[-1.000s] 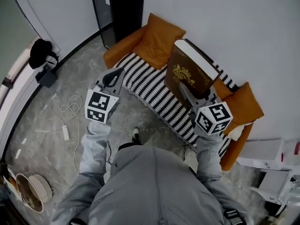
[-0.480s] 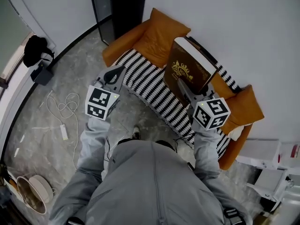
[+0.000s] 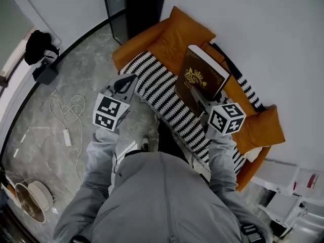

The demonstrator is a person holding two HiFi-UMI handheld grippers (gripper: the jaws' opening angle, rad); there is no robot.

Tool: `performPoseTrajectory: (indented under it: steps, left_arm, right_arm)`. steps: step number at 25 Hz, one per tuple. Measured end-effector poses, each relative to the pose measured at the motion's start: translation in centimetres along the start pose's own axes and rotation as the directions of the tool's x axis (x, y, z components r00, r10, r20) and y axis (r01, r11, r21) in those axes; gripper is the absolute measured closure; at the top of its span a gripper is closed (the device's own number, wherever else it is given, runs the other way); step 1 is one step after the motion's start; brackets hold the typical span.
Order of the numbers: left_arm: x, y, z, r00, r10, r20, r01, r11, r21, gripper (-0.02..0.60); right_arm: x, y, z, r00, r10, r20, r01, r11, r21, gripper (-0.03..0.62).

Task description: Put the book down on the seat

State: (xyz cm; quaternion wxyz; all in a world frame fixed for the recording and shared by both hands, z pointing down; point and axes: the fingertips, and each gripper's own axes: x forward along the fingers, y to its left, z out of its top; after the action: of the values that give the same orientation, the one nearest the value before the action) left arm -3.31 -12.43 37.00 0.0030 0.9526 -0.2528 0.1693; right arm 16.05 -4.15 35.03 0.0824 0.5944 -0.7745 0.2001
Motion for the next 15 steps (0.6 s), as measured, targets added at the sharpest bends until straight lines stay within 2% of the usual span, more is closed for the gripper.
performPoseTrajectory:
  steps: [4, 9, 13, 15]
  left_arm:
    - [2.7, 2.8, -0.6, 0.999, 0.029, -0.02, -0.03, 0.998, -0.056, 0.555]
    - [8.4, 7.2, -2.6, 0.994, 0.073, -0.079, -0.082, 0.99, -0.118, 0.555]
    - [13.2, 12.8, -4.9, 0.986, 0.105, -0.129, -0.125, 0.979, -0.16, 0.557]
    - [15.1, 14.1, -6.1, 0.982, 0.119, -0.147, -0.145, 0.973, -0.18, 0.557]
  right_arm:
    - [5.0, -3.5, -0.4, 0.997, 0.036, -0.062, -0.033, 0.998, 0.057, 0.358]
    - [12.1, -8.1, -0.1, 0.986, 0.09, -0.138, -0.083, 0.995, 0.06, 0.358]
    - [20.7, -10.7, -0.3, 0.961, 0.151, -0.232, -0.14, 0.988, 0.063, 0.358]
    - [24.0, -12.1, -1.3, 0.943, 0.181, -0.279, -0.171, 0.983, 0.062, 0.358]
